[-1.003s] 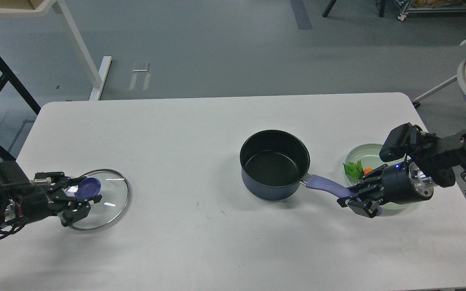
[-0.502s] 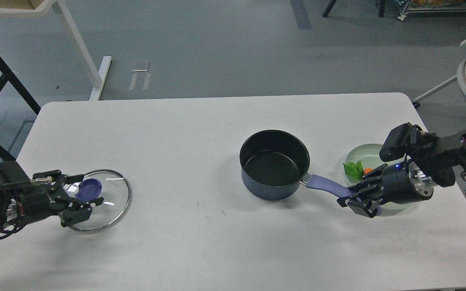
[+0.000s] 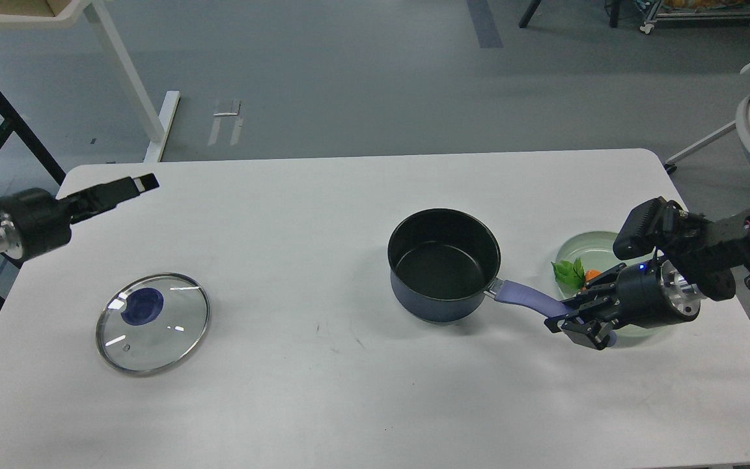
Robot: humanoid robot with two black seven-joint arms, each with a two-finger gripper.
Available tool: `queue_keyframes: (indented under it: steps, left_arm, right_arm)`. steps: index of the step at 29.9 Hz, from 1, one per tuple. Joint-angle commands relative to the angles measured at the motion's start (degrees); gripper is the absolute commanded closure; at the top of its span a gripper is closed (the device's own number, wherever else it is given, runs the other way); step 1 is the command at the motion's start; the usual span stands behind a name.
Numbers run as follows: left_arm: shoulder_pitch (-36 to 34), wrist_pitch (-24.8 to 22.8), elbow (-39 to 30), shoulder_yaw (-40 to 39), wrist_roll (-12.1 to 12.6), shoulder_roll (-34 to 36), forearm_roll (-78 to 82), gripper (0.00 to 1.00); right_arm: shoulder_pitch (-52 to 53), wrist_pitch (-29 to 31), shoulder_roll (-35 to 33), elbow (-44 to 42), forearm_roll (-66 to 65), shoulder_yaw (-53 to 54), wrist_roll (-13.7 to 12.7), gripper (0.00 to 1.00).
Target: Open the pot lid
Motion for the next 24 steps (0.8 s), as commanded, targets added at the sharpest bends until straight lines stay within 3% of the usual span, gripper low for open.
queue_keyframes:
  steps: [1, 5, 8, 12, 14, 16, 18, 24]
  left_arm:
    - [-0.7, -1.0, 0.0, -2.5, 0.0, -3.3, -19.2, 0.01]
    - [-0.5, -0.3, 1.9, -6.1, 0.0, -7.8, -27.3, 0.01]
    - [0.3, -1.3, 7.2, -10.2, 0.0, -13.0, -33.8, 0.01]
    - [1.6, -5.2, 13.9, -14.1, 9.0, -17.8, -43.3, 0.01]
    - [1.7, -8.0, 16.6, -15.4, 11.1, -19.3, -44.9, 0.01]
    - [1.7, -9.2, 17.5, -15.4, 11.2, -19.7, -44.9, 0.01]
    - [1.7, -9.7, 17.5, -15.4, 11.3, -19.7, -44.9, 0.01]
    - [1.6, -10.1, 17.5, -15.0, 11.4, -19.7, -44.7, 0.0]
  right_arm:
    - [0.0, 0.0, -0.1, 0.0, 0.0, -0.1, 0.0, 0.67]
    - [0.0, 0.0, -0.1, 0.0, 0.1, -0.1, 0.0, 0.67]
    - [0.0, 0.0, -0.1, 0.0, 0.1, -0.1, 0.0, 0.67]
    - [-0.1, 0.0, -0.1, 0.0, 0.2, -0.1, 0.0, 0.66]
    - [-0.1, 0.0, -0.1, 0.0, 0.2, -0.1, 0.0, 0.66]
    - [-0.1, 0.0, -0.1, 0.0, 0.2, -0.1, 0.0, 0.64]
    - [-0.1, 0.0, -0.1, 0.0, 0.2, -0.1, 0.0, 0.58]
    - [0.0, 0.0, -0.2, 0.1, 0.8, 0.0, 0.0, 0.28]
